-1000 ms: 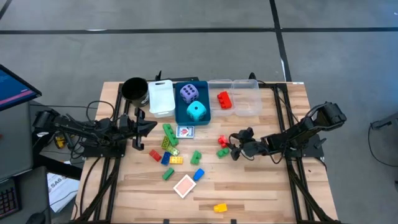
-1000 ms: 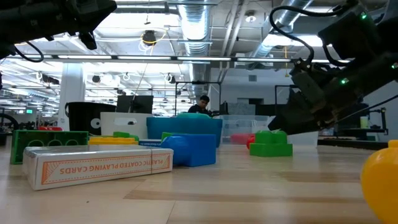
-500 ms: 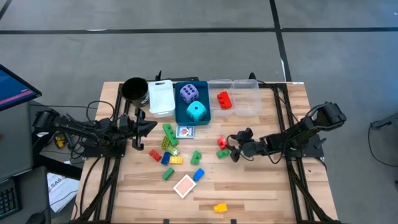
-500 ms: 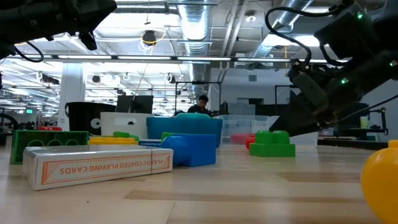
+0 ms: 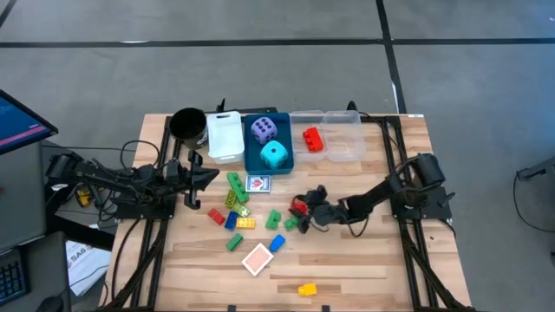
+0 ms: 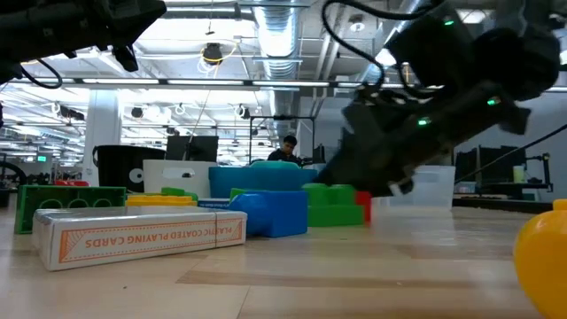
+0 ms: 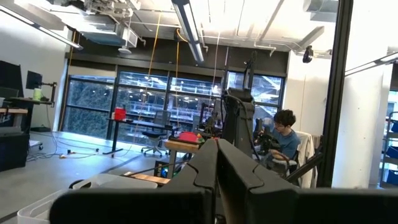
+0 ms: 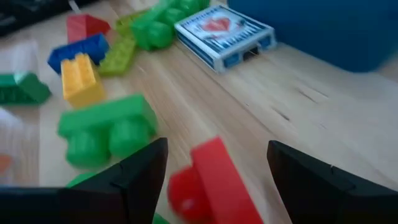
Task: Pick & Place Toys
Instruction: Put the red 2 stud game piece into the left transparent bin
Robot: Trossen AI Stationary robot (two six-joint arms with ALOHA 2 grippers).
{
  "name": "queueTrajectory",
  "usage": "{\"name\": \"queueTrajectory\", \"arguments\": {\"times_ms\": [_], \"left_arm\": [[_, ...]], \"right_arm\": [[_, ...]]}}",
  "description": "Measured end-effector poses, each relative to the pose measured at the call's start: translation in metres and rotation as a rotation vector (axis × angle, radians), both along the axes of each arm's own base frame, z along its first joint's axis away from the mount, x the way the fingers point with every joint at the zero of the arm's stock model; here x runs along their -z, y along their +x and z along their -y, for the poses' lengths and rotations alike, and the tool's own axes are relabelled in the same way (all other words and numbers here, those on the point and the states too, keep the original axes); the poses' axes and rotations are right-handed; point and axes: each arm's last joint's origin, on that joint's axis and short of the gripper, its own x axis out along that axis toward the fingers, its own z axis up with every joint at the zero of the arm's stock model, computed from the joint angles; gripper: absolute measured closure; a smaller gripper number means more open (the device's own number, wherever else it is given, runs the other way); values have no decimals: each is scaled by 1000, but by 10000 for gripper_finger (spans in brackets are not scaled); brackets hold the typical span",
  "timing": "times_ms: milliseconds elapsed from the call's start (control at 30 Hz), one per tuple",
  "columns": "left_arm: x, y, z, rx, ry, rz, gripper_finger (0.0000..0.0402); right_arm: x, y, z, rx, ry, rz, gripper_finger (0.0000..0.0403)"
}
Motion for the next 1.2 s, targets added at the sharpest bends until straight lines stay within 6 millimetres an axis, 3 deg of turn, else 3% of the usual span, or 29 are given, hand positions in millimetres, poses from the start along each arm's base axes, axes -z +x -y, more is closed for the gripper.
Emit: {"name": "queueTrajectory", "arguments": {"times_ms": [167,600,1000,1200], "left_arm": [[1,0,0,0,1,-6,399],[1,0,0,3,-5,-7,399],[2,1,1,18,-29,-11,399],[1,1,1,22,-29,-11,399]], "right_arm": [[0,14,1,-33,-13,-2,132],[-1,14,-1,-142,-58,-37,132],[7,-17,-8,-191,84,59,132],[8,-19,-10,-178,58,68,132]]}}
